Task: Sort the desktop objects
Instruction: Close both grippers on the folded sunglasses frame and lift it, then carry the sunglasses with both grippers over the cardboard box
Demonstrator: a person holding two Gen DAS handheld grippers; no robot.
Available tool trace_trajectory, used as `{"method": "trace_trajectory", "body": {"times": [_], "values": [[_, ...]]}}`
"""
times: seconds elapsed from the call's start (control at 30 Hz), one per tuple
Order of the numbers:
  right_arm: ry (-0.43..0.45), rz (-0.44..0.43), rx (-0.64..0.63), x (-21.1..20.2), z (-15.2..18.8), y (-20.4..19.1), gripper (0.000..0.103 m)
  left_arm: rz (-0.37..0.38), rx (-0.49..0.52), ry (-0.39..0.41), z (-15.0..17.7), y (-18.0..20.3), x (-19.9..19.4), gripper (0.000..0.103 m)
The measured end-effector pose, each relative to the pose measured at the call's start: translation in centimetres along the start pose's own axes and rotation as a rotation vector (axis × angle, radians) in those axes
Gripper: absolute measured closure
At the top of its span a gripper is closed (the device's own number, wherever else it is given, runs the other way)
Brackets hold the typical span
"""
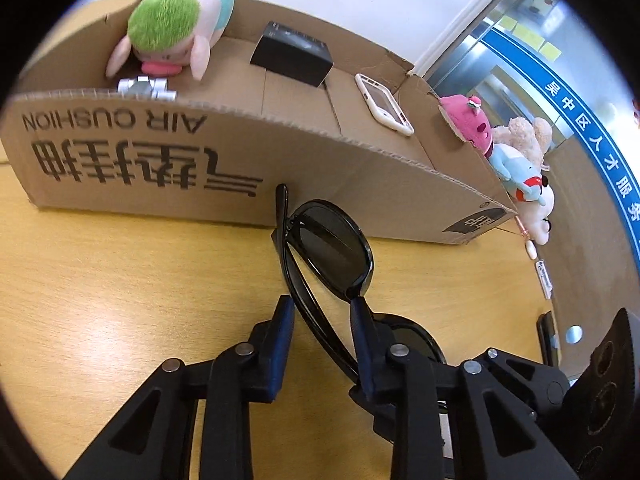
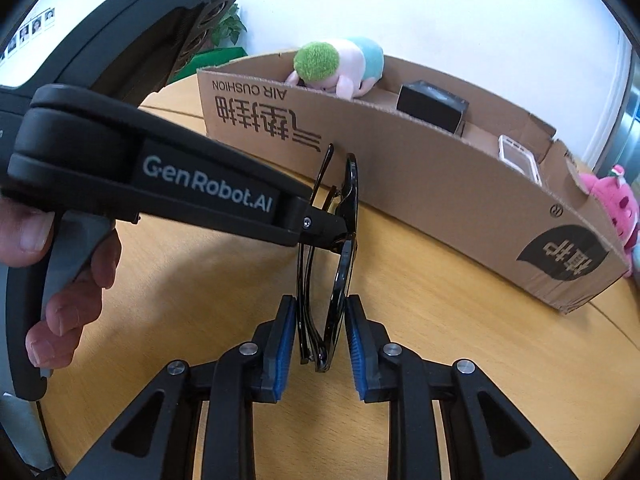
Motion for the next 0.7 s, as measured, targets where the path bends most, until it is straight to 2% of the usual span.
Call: {"method": "trace_trajectory", "body": {"times": [0.07,0.2,0.23,0.27,0.33,0.47,0.57,0.6,0.63,0.7], "values": [[0.017,0.006,0.000,-0.5,-0.2,0.0,0.080,-0.022,0.019,0.003,-0.1,0.2,-0.3,0.081],[0.010,-0.004,0.024,-0.4,-0.2,0.2,0.080,-0.011,0.004,0.010,-0.1,0.0,-0.7,0.079],[-0.002,-0.013,0.037,-0.1,0.0,0.3,0.080,-0.005,-0.008,0.003,-0.2,-0.1,-0.6,0.069],[-0.010,-0.015,0.042,0.1,0.1,0.3,0.080,-0.007,-0.024,-0.002,-0.2,-0.3,-0.5,0.055],[-0.029,-0.018,0.044,0.5,0.5,0.4,0.080,-0.006,-0.055,-0.006,-0.2,-0.7,-0.3,0.043],[-0.033,-0.017,0.029,0.7,1.0,-0.1,0.080,0.031,-0.094,-0.043,-0.9,-1.2,1.1,0.043],[-0.032,-0.003,0.000,0.8,1.0,-0.7,0.080,0.040,-0.065,-0.043,-1.1,-0.7,1.7,0.045],[-0.031,0.000,-0.010,0.8,1.0,-1.0,0.080,0.024,-0.058,-0.047,-1.2,-0.5,1.9,0.049],[-0.030,0.006,-0.017,0.7,1.1,-1.3,0.080,0.005,-0.052,-0.054,-1.2,-0.5,2.1,0.059],[-0.028,0.029,-0.036,0.5,1.2,-1.8,0.080,0.002,-0.050,-0.056,-1.2,-0.5,2.1,0.060]]}}
Point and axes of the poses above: each gripper's, at about its wrist camera, not at the fingertips, and x roughly the way its jaws point, y to its right, z to its underside, the point moved 1 cm from there along x, roughly the way its jaws point
